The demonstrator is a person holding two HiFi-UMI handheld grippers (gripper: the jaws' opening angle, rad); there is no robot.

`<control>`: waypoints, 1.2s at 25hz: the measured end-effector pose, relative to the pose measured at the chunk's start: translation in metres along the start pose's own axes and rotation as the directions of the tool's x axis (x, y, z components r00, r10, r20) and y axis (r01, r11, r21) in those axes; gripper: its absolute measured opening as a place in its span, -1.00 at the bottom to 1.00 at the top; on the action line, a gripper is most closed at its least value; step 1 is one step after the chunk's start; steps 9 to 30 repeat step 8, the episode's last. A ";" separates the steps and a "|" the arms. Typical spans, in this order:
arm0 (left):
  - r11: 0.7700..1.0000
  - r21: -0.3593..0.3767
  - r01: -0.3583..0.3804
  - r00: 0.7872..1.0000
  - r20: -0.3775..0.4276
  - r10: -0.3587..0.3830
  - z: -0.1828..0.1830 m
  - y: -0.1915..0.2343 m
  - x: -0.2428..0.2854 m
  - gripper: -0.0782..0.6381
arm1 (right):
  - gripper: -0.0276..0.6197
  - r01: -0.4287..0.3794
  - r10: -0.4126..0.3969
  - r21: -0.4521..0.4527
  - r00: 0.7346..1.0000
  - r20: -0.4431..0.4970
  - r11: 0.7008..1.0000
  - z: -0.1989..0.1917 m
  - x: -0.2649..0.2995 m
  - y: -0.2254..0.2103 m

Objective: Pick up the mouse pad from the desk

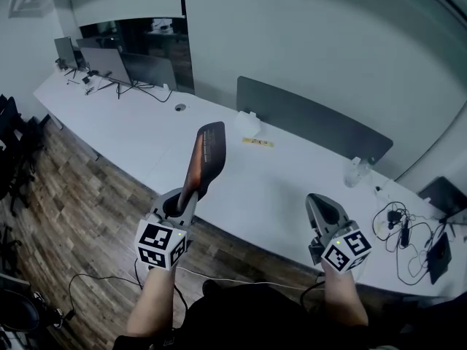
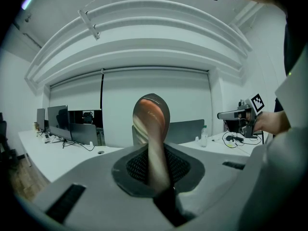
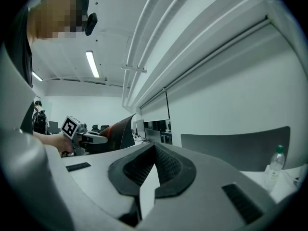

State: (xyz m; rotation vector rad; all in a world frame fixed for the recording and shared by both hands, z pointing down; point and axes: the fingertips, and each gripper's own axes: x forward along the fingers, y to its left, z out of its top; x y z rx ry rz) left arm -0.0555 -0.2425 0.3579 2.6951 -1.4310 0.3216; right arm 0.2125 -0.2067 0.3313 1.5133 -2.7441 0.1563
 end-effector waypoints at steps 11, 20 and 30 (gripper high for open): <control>1.000 0.002 0.011 1.000 -0.007 -0.011 0.000 -0.004 0.006 -0.68 | -0.91 -0.003 0.003 0.003 1.000 -0.001 1.000 -0.001 -0.001 -0.002; 1.000 0.002 0.011 1.000 -0.007 -0.011 0.000 -0.004 0.006 -0.68 | -0.91 -0.003 0.003 0.003 1.000 -0.001 1.000 -0.001 -0.001 -0.002; 1.000 0.002 0.011 1.000 -0.007 -0.011 0.000 -0.004 0.006 -0.68 | -0.91 -0.003 0.003 0.003 1.000 -0.001 1.000 -0.001 -0.001 -0.002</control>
